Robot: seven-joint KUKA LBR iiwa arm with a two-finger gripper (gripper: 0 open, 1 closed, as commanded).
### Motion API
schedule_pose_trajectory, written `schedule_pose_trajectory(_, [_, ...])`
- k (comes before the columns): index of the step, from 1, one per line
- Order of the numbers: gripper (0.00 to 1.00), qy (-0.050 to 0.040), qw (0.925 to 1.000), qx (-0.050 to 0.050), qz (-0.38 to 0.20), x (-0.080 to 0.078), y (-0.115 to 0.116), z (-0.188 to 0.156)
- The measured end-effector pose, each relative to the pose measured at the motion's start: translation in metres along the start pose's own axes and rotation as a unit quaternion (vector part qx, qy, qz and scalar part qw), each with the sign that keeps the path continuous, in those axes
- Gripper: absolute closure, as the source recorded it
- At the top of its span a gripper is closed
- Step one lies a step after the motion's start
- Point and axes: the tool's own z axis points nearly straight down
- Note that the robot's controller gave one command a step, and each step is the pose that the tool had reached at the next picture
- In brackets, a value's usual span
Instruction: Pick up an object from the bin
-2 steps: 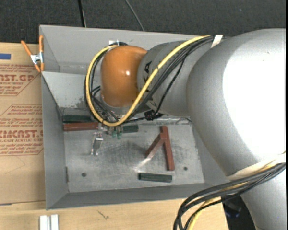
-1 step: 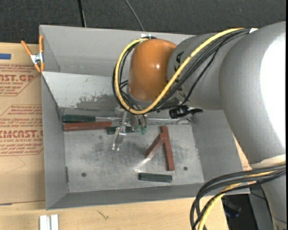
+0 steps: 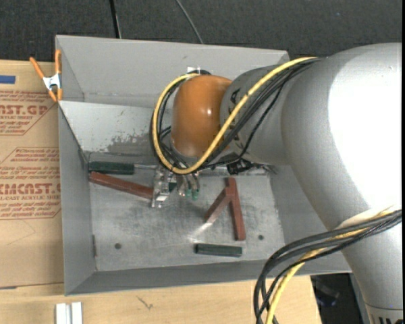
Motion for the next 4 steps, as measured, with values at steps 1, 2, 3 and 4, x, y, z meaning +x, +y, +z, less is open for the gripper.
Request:
schedule_pose_trajectory(1, [1.00,-0.0001,1.0000,0.000,0.000,0.000,0.000,0.000])
schedule_pose_trajectory(2, [1.00,-0.0013,0.9953,0.001,-0.097,0.004,-0.014,-0.152])
schedule_pose_trajectory(3, [1.00,-0.0003,0.9953,0.001,-0.097,0.005,-0.014,-0.151])
schedule_pose_trajectory(4, [0.00,-0.0002,0.9961,0.001,-0.089,0.009,-0.015,-0.076])
